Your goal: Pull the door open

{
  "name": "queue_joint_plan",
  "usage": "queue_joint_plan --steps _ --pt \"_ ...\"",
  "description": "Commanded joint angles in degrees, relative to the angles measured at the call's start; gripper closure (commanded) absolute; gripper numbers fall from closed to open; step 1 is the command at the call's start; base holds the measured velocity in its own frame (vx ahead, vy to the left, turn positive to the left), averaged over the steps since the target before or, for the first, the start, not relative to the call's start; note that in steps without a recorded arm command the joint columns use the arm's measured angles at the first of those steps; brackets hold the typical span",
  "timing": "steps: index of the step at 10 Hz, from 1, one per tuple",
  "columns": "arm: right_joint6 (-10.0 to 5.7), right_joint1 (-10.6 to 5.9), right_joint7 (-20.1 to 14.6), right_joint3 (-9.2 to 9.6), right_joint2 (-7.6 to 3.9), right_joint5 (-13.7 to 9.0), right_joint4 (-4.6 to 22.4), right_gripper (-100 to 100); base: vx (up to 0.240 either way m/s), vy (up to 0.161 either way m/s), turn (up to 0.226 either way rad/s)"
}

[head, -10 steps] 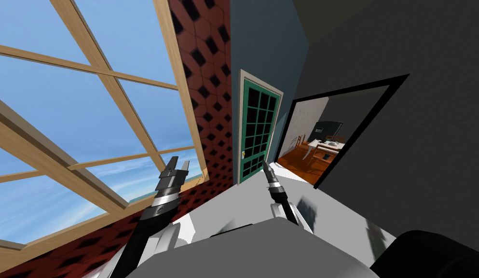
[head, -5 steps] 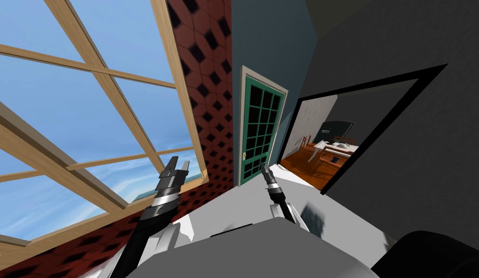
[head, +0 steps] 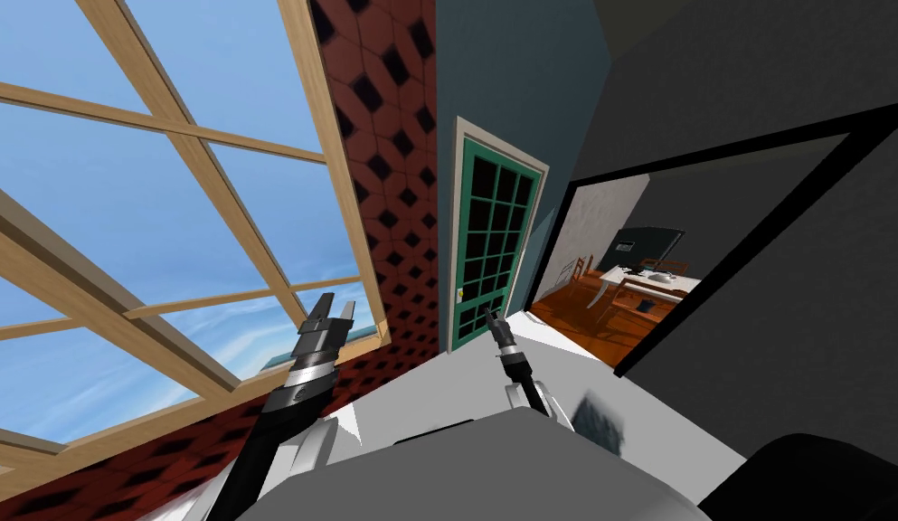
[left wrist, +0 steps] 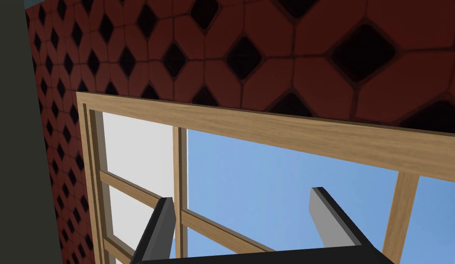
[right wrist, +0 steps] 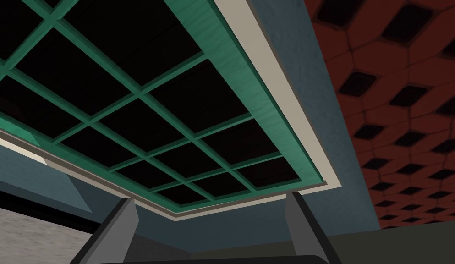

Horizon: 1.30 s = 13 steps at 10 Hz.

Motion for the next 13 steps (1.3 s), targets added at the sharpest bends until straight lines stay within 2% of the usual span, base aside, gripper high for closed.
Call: queue_joint_plan --steps 1,6,8,9,13 --pt "-0.74 -0.97 1.8 -0.41 -0.11 0.6 2.7 -100 0.048 -0.035 0.050" --pt "-3.08 -4.38 9.3 -1.80 -0.14 3.5 12.6 -100 0.082 -0.063 0.093" --pt "-4.00 -5.71 12.2 -2.34 -0.04 4.6 15.9 -100 0.085 -0.072 0.091" --pt "-4.00 -5.71 12.2 -2.34 -0.04 4.6 16.5 -100 0.054 -0.039 0.037" --pt "-5.75 -8.25 17.8 -3.37 0.31 6.8 23.8 -100 0.066 -0.054 0.080"
